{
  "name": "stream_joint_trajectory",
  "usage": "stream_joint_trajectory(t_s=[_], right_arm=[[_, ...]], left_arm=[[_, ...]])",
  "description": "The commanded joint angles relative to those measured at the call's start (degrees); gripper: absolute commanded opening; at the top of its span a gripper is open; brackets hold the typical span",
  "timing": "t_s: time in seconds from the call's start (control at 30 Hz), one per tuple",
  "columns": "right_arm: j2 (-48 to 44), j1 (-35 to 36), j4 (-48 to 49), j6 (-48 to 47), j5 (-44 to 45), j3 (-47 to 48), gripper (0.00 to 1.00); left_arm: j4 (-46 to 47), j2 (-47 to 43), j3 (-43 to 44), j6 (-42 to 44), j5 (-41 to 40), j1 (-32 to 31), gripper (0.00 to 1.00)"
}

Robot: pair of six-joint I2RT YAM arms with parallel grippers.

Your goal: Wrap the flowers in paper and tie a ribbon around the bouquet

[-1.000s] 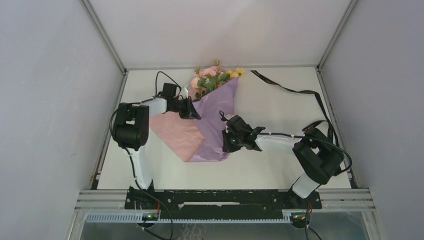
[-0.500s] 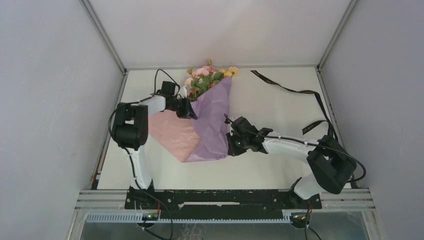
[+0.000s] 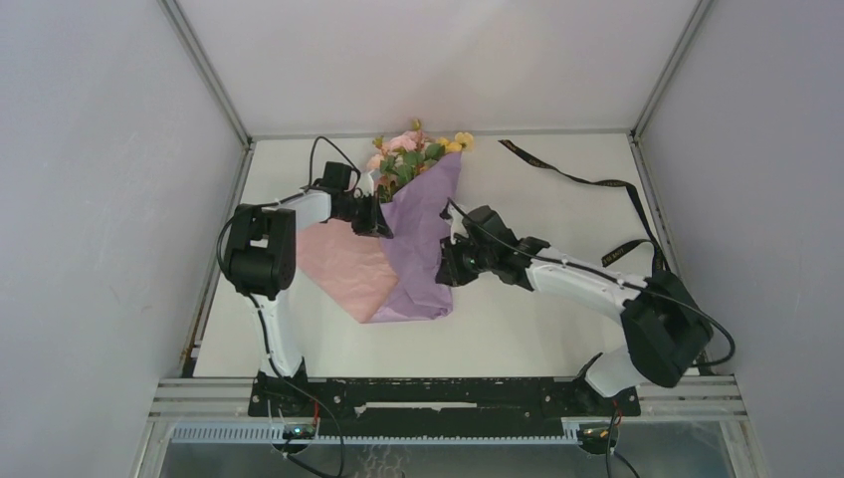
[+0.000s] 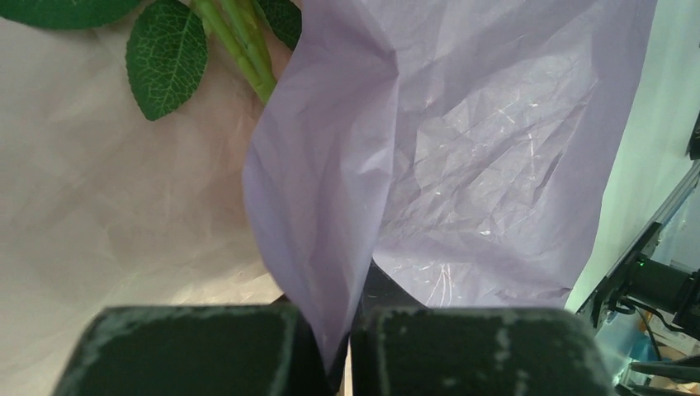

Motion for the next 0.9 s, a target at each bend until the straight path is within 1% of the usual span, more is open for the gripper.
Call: stream_joint_trajectory(t_s=[0.0, 0.1, 0.17, 0.27, 0.33, 0.43, 0.53, 0.6, 0.67, 0.77, 0.87], right_arm=[[7.96, -1.03, 9.36, 0.34, -3.73, 2.50, 0.21], [12.12, -1.15, 6.87, 0.30, -0.79, 0.21, 0.17], [11.37, -1.26, 6.41, 0.90, -0.11, -4.29, 0.17], [6.17, -1.80, 4.91, 2.22, 0.35, -10.10, 0.17], [1.30, -2.14, 1.25, 2.32, 1.06, -11.36, 0.17], [-5.62, -3.84, -1.54, 2.23, 0.58, -10.75, 0.19], [-8.35, -8.19, -0.72, 2.15, -2.56, -7.70, 0.19], [-6.62, -10.87, 2.78, 2.25, -4.66, -4.61, 0.19], [-1.97, -12.31, 6.41, 2.70, -7.18, 0.58, 0.20], [9.29, -12.57, 11.61, 3.63, -12.40, 9.31, 0.19], [19.54, -12.64, 12.04, 4.13, -15.95, 17.68, 0.18]], left_arm=[[-1.22, -1.68, 2.70, 2.56, -1.78, -0.25, 0.00], [-2.52, -1.32, 3.74, 3.76, -3.53, -0.23, 0.00], [-2.98, -1.13, 4.36, 4.54, -4.51, -0.22, 0.00], [-3.09, -0.77, 4.76, 4.94, -4.38, -0.29, 0.00], [-3.09, -0.45, 4.92, 4.92, -3.74, -0.43, 0.00], [-3.13, -0.05, 4.71, 4.86, -3.34, -0.87, 0.00], [-3.00, -0.03, 4.28, 4.69, -2.99, -0.93, 0.00], [-2.74, -0.11, 3.94, 4.56, -2.52, -1.03, 0.00], [-2.35, -0.13, 3.48, 4.06, -2.30, -1.01, 0.00], [-2.32, 0.09, 2.91, 3.85, -1.93, -1.03, 0.00], [-2.21, 0.63, 2.01, 3.55, -0.64, -1.05, 0.00]])
